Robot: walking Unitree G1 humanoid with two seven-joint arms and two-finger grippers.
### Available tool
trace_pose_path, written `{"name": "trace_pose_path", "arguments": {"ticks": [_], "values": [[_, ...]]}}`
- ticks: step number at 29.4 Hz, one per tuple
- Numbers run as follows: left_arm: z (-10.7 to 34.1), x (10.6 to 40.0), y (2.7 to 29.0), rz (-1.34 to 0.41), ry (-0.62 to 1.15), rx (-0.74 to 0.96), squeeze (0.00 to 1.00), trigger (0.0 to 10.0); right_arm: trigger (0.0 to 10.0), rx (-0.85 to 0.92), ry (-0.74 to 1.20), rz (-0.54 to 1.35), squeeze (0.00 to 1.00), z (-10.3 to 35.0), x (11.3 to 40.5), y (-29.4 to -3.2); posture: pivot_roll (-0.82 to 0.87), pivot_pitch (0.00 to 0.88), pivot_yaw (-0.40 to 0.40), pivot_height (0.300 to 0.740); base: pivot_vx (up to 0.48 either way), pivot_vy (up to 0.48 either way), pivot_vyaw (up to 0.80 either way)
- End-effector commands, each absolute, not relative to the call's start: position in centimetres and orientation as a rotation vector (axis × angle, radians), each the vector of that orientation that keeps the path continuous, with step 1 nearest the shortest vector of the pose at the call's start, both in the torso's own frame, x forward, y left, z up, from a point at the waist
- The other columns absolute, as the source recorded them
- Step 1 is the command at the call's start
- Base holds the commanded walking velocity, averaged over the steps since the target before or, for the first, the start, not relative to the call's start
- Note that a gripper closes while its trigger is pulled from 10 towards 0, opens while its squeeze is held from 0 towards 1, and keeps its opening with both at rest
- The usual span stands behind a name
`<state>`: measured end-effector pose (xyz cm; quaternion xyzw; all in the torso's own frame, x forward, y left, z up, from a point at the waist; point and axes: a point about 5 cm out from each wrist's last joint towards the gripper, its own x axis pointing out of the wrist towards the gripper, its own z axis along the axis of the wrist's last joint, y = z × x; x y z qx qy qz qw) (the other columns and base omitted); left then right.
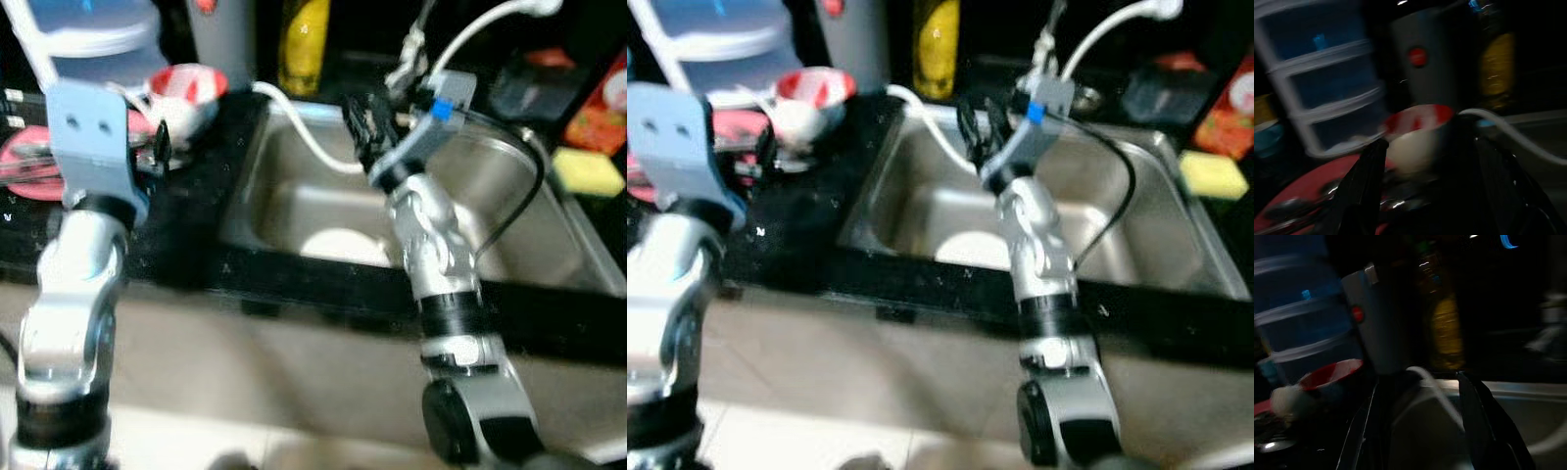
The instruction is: Kitchen organization
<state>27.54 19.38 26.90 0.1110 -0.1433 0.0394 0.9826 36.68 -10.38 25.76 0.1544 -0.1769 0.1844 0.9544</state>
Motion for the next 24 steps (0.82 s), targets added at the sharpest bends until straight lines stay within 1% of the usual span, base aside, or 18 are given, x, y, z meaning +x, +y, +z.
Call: {"name": "trace_pose_path", "arguments": {"ticks": [1,12,15,17,18,20,21,22,24], "values": [[26.6,27.5,19.4,0.084,-0.274,0.218,0.0,10.0,10.0,0.309,-0.362,0.369,0.0,25.9,36.7,-10.6,0.17,0.035,-0.032,0.74,0.0,0.0,0.0],[26.4,27.6,19.4,0.087,-0.263,0.198,0.0,10.0,10.0,0.305,-0.36,0.374,0.0,26.0,36.7,-10.6,0.17,0.032,-0.037,0.74,0.0,0.0,0.0],[26.3,27.5,19.9,0.084,-0.233,0.227,0.0,10.0,10.0,0.301,-0.361,0.378,0.0,26.1,36.7,-10.6,0.17,0.032,-0.035,0.74,0.0,0.0,0.0],[26.3,27.3,21.0,0.048,-0.17,0.231,0.0,10.0,10.0,0.259,-0.369,0.391,0.0,26.2,36.7,-10.6,0.18,0.032,-0.034,0.74,0.0,0.0,0.0],[26.3,27.3,21.0,0.048,-0.17,0.231,0.0,10.0,10.0,0.259,-0.369,0.391,0.0,26.2,36.7,-10.6,0.18,0.032,-0.034,0.74,0.0,0.0,0.0],[26.4,26.7,22.3,-0.003,-0.101,0.176,0.0,10.0,10.0,0.226,-0.383,0.389,0.0,26.5,36.6,-10.9,0.18,0.032,-0.033,0.74,0.0,0.0,0.0],[26.4,26.7,22.3,-0.003,-0.101,0.176,0.0,10.0,10.0,0.226,-0.383,0.389,0.0,26.5,36.6,-10.9,0.18,0.032,-0.033,0.74,0.0,0.0,0.0],[26.7,26.2,24.2,0.011,-0.062,0.137,0.0,10.0,10.0,0.202,-0.416,0.371,0.0,27.3,36.7,-11.6,0.18,0.034,-0.028,0.74,0.0,0.0,0.0],[26.7,25.9,26.3,0.086,-0.044,0.124,0.0,10.0,10.0,0.197,-0.445,0.357,0.0,28.2,36.6,-12.0,0.19,0.033,-0.025,0.74,0.0,0.0,0.0]]}}
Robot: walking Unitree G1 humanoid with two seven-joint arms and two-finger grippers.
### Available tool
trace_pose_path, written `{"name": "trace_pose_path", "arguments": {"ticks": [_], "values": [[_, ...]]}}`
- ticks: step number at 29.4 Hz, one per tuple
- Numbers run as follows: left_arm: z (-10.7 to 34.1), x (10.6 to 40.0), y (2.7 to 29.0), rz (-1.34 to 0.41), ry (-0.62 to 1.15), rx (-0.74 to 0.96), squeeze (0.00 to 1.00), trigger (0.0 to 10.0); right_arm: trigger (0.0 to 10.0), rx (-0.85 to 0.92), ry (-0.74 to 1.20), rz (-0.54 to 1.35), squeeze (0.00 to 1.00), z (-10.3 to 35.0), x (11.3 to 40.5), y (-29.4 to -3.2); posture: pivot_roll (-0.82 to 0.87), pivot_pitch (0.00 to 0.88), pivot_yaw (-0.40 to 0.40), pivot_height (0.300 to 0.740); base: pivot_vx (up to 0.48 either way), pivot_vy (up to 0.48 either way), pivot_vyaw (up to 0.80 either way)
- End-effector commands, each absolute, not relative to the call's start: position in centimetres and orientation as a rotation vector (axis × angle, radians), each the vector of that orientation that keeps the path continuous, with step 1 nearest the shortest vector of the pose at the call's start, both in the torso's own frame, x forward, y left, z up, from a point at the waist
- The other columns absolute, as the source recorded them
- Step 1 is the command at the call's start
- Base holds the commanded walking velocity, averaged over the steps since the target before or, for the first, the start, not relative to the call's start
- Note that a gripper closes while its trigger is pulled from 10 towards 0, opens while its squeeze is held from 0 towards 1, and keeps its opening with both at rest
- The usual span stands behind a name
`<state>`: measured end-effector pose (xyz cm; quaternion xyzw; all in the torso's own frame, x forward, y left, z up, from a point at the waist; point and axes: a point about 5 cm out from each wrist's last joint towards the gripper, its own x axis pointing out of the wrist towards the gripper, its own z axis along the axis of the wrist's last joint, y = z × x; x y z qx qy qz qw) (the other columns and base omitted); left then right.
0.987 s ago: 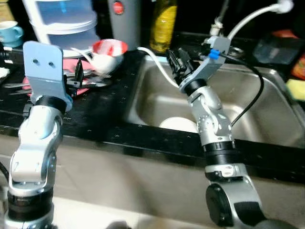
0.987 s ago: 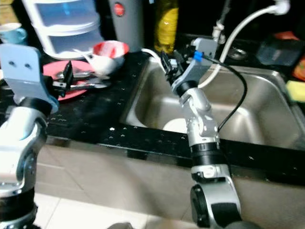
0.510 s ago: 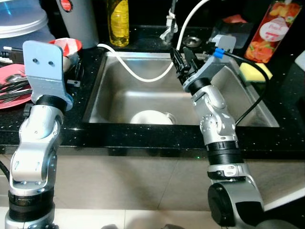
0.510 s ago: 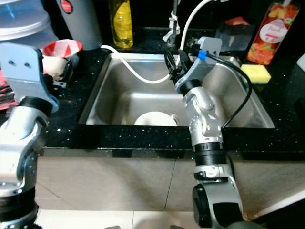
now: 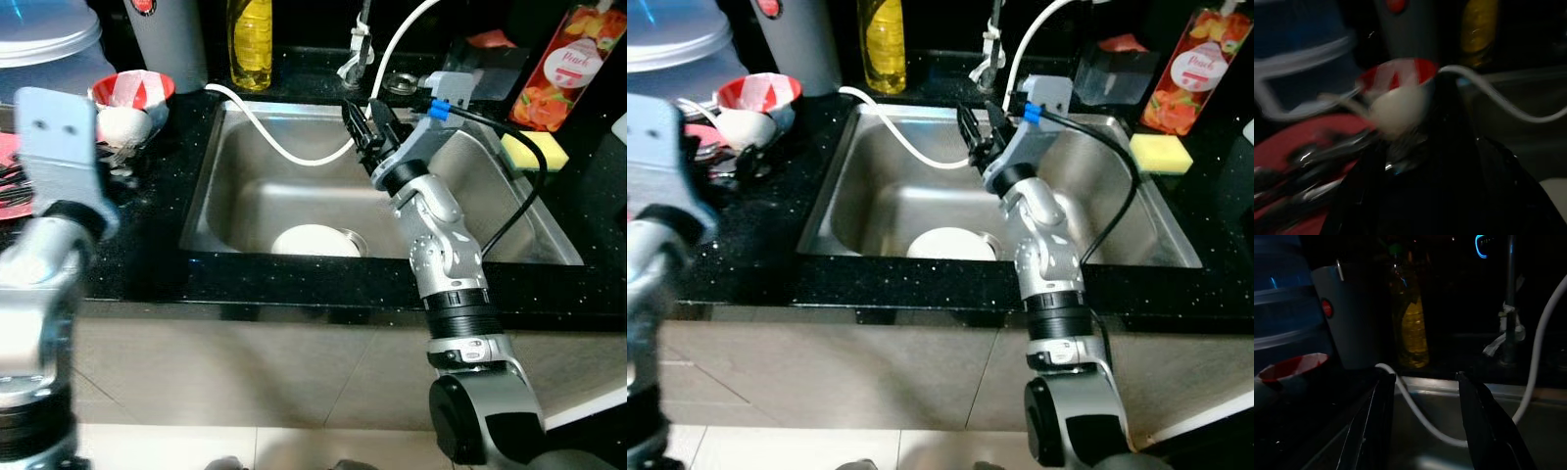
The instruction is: Kitchen organization
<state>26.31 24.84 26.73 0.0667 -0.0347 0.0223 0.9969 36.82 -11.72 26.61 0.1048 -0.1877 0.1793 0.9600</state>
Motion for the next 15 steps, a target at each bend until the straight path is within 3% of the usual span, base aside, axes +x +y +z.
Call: {"name": "trace_pose_path", "arguments": {"ticks": [1,3,5,6,7,8,12,15], "values": [[26.3,25.8,27.7,0.142,-0.019,0.099,0.0,10.0,10.0,0.203,-0.461,0.353,0.0,28.7,36.6,-12.2,0.19,0.033,-0.025,0.74,0.0,0.0,0.0],[26.1,25.7,28.6,0.174,-0.001,0.082,0.0,10.0,10.0,0.209,-0.471,0.351,0.0,28.9,36.5,-12.2,0.19,0.033,-0.025,0.74,0.0,0.0,0.0],[24.4,25.6,30.0,0.218,0.122,0.389,0.0,10.0,10.0,0.216,-0.477,0.359,0.0,29.1,36.5,-11.8,0.19,0.027,-0.031,0.74,0.0,0.0,0.0],[24.4,25.6,30.0,0.218,0.122,0.389,0.0,10.0,10.0,0.216,-0.477,0.359,0.0,29.1,36.5,-11.8,0.19,0.027,-0.031,0.74,0.0,0.0,0.0],[23.5,25.7,30.5,0.203,0.201,0.663,0.0,10.0,10.0,0.215,-0.473,0.37,0.0,28.9,36.4,-11.5,0.19,0.027,-0.031,0.74,0.0,0.0,0.0],[23.2,25.6,30.8,0.188,0.229,0.719,0.0,10.0,10.0,0.214,-0.472,0.374,0.0,28.9,36.4,-11.4,0.19,0.021,-0.028,0.74,0.0,0.0,0.0],[23.6,25.5,31.1,0.161,0.233,0.631,0.0,10.0,10.0,0.213,-0.473,0.378,0.0,28.8,36.4,-11.3,0.18,0.018,-0.024,0.74,0.0,0.0,0.0],[24.0,25.0,32.2,0.179,0.254,0.663,0.0,10.0,10.0,0.21,-0.477,0.376,0.0,28.9,36.3,-11.4,0.18,0.016,-0.023,0.74,0.0,0.0,0.0]]}}
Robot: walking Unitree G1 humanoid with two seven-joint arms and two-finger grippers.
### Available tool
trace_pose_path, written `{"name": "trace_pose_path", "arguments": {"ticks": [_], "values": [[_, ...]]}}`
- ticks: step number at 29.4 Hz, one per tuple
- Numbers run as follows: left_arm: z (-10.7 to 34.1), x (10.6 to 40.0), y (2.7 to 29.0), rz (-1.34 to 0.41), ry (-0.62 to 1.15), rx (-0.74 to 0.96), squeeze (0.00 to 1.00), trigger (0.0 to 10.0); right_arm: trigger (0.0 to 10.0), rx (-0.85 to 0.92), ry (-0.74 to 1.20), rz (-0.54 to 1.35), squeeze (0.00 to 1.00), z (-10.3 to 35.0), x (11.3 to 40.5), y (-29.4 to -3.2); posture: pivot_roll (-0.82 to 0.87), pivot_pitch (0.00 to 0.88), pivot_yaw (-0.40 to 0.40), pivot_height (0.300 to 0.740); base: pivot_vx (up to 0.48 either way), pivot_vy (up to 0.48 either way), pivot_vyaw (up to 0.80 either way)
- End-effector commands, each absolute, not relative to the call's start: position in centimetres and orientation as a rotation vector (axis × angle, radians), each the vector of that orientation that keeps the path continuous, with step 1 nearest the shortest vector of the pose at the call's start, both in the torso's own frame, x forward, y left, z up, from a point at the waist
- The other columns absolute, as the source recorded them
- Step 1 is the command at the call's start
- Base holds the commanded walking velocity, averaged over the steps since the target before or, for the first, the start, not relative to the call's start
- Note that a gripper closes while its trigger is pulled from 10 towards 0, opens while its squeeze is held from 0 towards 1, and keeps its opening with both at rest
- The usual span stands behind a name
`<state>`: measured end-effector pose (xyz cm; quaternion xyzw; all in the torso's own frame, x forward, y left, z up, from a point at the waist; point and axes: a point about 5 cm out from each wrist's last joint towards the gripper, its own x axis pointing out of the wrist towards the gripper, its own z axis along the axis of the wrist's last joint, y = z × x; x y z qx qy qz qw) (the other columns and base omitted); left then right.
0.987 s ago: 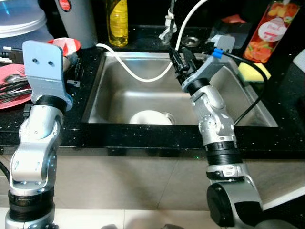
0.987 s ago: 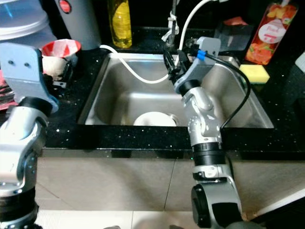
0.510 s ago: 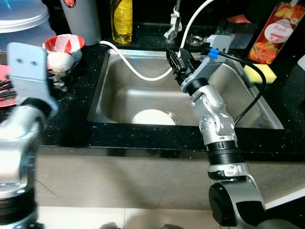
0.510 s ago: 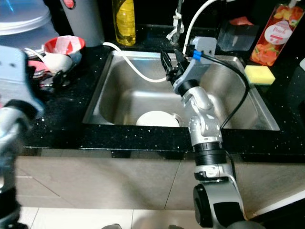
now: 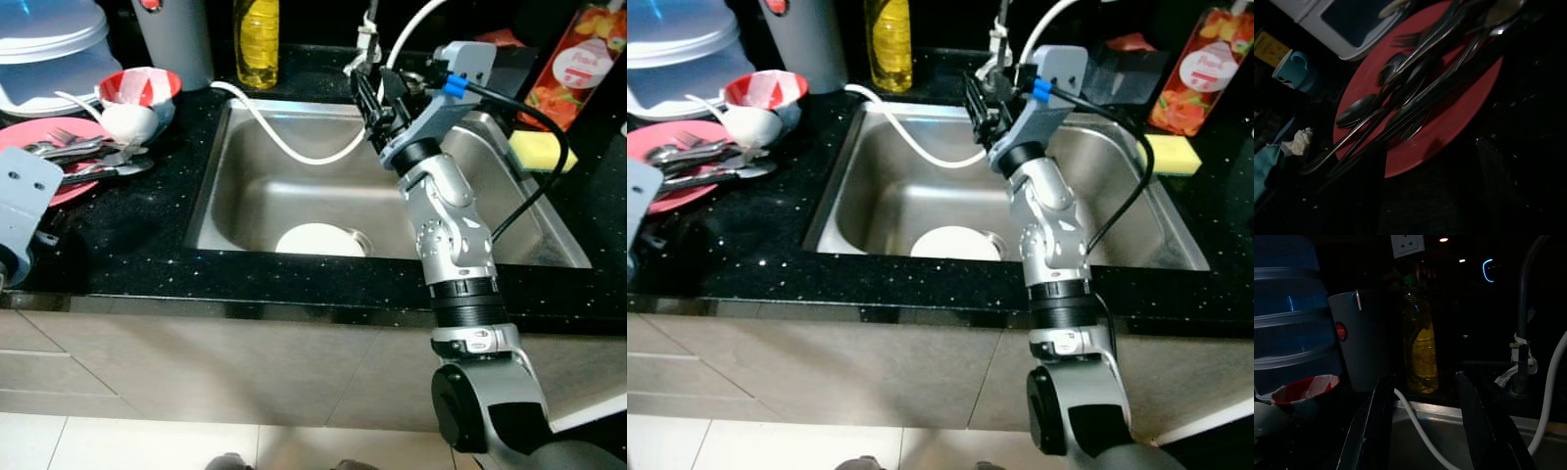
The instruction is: Kitchen organization
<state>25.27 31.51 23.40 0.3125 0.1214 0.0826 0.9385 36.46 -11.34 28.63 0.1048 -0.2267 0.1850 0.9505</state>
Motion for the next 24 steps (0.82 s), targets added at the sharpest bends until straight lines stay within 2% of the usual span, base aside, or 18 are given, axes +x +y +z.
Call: {"name": "trace_pose_path", "arguments": {"ticks": [1,5,9,14,17,24], "values": [[24.1,24.8,32.6,0.188,0.261,0.671,0.0,10.0,10.0,0.209,-0.478,0.375,0.0,28.9,36.3,-11.5,0.18,0.016,-0.023,0.74,0.0,0.0,0.0],[24.4,24.6,32.5,0.178,0.243,0.689,0.0,10.0,10.0,0.204,-0.473,0.371,0.0,28.8,36.3,-11.7,0.18,0.018,-0.025,0.74,0.0,0.0,0.0],[24.8,25.0,31.0,0.112,0.156,0.81,0.0,10.0,10.0,0.205,-0.463,0.373,0.0,28.5,36.3,-11.6,0.18,0.021,-0.028,0.74,0.0,0.0,0.0],[26.4,25.2,29.7,0.135,0.03,0.787,0.0,10.0,10.0,0.211,-0.455,0.377,0.0,28.3,36.4,-11.5,0.19,0.029,-0.031,0.74,0.0,0.0,0.0],[26.6,25.2,29.6,0.156,0.013,0.775,0.0,10.0,10.0,0.213,-0.452,0.376,0.0,28.3,36.5,-11.5,0.19,0.03,-0.031,0.74,0.0,0.0,0.0],[26.7,25.3,30.1,0.176,0.0,0.775,0.0,10.0,10.0,0.214,-0.447,0.373,0.0,28.1,36.5,-11.5,0.19,0.032,-0.03,0.74,0.0,0.433,0.0]]}}
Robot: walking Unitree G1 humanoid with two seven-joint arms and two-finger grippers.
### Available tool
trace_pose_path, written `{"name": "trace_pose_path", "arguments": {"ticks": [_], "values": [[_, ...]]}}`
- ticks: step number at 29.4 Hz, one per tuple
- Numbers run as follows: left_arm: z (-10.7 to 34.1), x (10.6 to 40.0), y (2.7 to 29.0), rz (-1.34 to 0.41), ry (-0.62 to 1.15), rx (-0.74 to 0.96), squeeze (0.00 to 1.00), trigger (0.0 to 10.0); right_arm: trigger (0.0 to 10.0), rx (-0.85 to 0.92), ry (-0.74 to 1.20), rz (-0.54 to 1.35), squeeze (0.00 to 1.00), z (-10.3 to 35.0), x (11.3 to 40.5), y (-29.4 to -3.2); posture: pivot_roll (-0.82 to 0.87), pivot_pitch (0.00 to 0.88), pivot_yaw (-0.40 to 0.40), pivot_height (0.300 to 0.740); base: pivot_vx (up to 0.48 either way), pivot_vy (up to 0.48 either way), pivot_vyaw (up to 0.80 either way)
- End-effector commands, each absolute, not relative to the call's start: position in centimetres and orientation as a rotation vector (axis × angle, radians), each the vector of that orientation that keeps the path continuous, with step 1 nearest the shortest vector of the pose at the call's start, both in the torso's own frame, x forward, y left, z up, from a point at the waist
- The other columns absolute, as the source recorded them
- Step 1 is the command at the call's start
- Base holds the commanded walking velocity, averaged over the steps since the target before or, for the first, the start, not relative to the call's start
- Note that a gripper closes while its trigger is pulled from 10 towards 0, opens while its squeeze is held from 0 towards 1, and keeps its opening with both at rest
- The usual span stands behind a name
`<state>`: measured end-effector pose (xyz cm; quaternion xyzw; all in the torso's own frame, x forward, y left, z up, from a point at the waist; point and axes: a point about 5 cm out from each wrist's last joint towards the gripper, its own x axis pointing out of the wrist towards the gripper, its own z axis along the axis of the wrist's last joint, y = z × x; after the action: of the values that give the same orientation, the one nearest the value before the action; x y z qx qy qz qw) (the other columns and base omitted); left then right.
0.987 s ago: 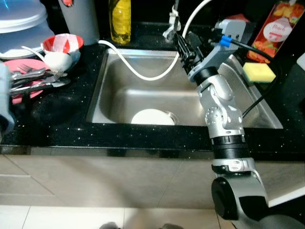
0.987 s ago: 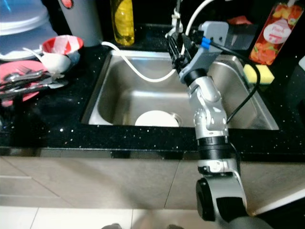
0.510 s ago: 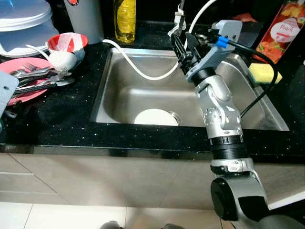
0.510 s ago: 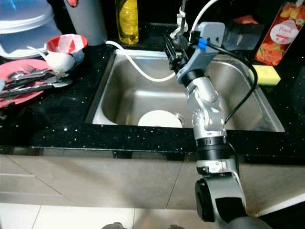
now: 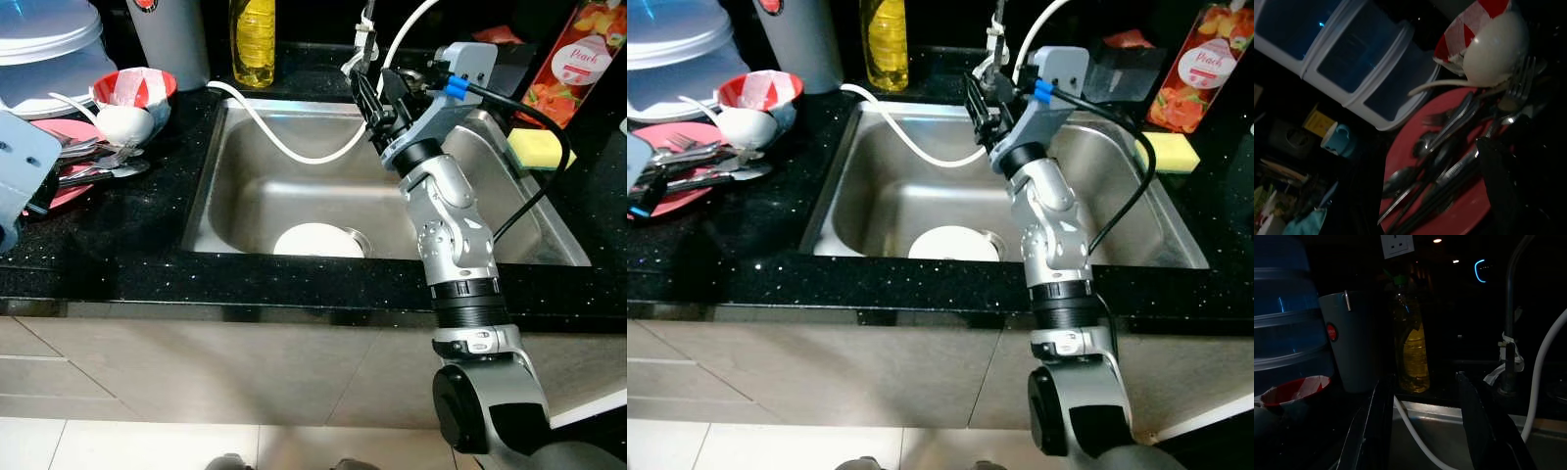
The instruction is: Kitchen organization
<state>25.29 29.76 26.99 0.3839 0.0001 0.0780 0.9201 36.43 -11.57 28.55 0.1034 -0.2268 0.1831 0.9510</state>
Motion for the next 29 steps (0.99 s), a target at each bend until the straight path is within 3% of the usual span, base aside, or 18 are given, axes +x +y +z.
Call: {"name": "trace_pose_path", "arguments": {"ticks": [1,12,29], "values": [[26.7,25.3,30.1,0.177,-0.002,0.776,0.0,10.0,10.0,0.215,-0.446,0.372,0.0,28.1,36.5,-11.6,0.19,0.032,-0.03,0.74,0.0,0.439,0.0],[26.6,25.4,30.2,0.189,-0.002,0.771,0.0,10.0,10.0,0.214,-0.444,0.369,0.0,28.1,36.5,-11.6,0.18,0.033,-0.029,0.74,0.0,0.402,0.0],[26.2,25.9,28.8,0.078,-0.004,0.795,0.0,10.0,10.0,0.215,-0.444,0.367,0.0,28.0,36.5,-11.6,0.18,0.032,-0.027,0.74,0.0,0.0,0.0]]}}
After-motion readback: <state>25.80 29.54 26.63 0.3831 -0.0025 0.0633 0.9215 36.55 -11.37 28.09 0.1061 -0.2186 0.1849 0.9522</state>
